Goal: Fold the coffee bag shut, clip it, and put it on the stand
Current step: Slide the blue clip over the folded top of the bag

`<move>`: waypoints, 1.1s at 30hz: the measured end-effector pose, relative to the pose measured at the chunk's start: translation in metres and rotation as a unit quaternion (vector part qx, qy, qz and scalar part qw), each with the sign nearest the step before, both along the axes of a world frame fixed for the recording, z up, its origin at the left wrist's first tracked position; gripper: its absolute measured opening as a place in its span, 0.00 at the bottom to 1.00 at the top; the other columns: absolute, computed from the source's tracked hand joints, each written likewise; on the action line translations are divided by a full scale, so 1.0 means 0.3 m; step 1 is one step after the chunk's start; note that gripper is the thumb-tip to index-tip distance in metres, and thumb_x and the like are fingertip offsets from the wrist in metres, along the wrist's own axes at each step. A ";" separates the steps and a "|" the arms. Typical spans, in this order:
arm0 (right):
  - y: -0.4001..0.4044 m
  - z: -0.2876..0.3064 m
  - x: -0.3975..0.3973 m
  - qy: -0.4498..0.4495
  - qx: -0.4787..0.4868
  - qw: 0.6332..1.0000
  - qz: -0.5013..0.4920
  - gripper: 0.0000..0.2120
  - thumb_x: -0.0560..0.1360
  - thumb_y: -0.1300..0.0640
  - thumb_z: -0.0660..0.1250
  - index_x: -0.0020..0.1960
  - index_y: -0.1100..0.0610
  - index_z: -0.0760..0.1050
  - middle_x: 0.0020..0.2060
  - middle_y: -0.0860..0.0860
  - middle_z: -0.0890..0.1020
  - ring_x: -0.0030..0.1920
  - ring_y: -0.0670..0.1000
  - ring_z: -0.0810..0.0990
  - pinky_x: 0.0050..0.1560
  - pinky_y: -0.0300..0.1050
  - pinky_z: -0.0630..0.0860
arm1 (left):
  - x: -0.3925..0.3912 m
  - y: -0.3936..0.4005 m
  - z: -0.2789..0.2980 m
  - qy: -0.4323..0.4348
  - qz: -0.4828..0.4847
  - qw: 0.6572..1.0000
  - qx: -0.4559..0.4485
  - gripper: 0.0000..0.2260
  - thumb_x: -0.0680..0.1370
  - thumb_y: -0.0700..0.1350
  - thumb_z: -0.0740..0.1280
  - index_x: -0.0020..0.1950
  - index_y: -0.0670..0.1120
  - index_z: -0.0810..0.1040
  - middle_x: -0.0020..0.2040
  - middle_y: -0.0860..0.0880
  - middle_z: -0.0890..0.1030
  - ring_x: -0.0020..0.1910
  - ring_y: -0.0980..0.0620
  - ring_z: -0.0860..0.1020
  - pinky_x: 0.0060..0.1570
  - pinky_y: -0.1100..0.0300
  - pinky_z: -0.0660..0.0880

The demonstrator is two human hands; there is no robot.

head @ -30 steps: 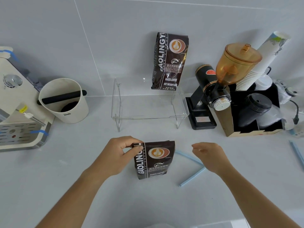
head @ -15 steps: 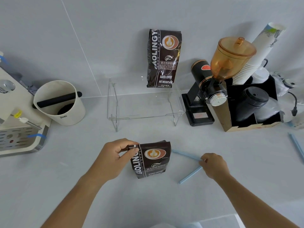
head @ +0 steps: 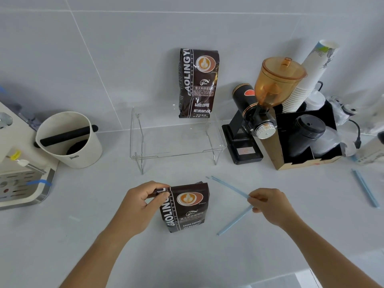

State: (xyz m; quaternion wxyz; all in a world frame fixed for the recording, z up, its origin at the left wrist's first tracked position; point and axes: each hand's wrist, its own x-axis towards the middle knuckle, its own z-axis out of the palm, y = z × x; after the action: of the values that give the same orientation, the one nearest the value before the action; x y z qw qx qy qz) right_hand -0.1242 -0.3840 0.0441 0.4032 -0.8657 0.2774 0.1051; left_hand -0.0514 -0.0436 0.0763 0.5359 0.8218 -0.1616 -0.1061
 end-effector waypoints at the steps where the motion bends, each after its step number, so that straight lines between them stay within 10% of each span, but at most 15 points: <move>1: 0.005 0.026 0.000 -0.010 0.015 1.000 -0.006 0.07 0.73 0.60 0.71 0.37 0.54 0.83 0.35 0.53 0.86 0.33 0.48 0.86 0.39 0.43 0.81 | 0.000 -0.001 0.001 0.004 0.002 1.000 0.000 0.11 0.77 0.37 0.68 0.47 0.54 0.82 0.46 0.59 0.84 0.48 0.60 0.82 0.45 0.74 0.75; 12: 0.147 0.267 0.054 -0.137 0.201 0.969 -0.039 0.03 0.71 0.65 0.73 0.42 0.61 0.85 0.37 0.59 0.86 0.33 0.54 0.85 0.49 0.55 0.82 | -0.004 0.000 -0.011 0.053 0.031 0.997 -0.052 0.11 0.76 0.35 0.69 0.48 0.51 0.85 0.45 0.55 0.87 0.46 0.57 0.84 0.45 0.72 0.77; 21: 0.292 0.300 0.114 -0.128 0.237 0.963 0.028 0.07 0.72 0.65 0.72 0.40 0.56 0.85 0.34 0.53 0.87 0.32 0.52 0.84 0.37 0.38 0.83 | -0.011 -0.013 -0.017 0.071 0.059 0.992 -0.089 0.14 0.75 0.34 0.69 0.44 0.55 0.85 0.42 0.57 0.87 0.43 0.60 0.84 0.43 0.71 0.77; 33: 0.313 0.275 0.156 -0.104 0.274 0.953 0.081 0.07 0.76 0.65 0.67 0.45 0.63 0.85 0.39 0.59 0.85 0.37 0.54 0.83 0.45 0.48 0.83 | -0.003 -0.017 -0.035 0.057 0.073 0.991 -0.092 0.10 0.75 0.36 0.70 0.44 0.51 0.86 0.42 0.53 0.87 0.43 0.55 0.84 0.44 0.66 0.79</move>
State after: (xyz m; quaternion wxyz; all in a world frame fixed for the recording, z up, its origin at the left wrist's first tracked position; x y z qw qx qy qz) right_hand -0.0773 -0.2901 0.1265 0.6421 -0.7472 0.1237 0.1187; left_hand -0.0523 -0.0487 0.0660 0.6236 0.7715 -0.0793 -0.0985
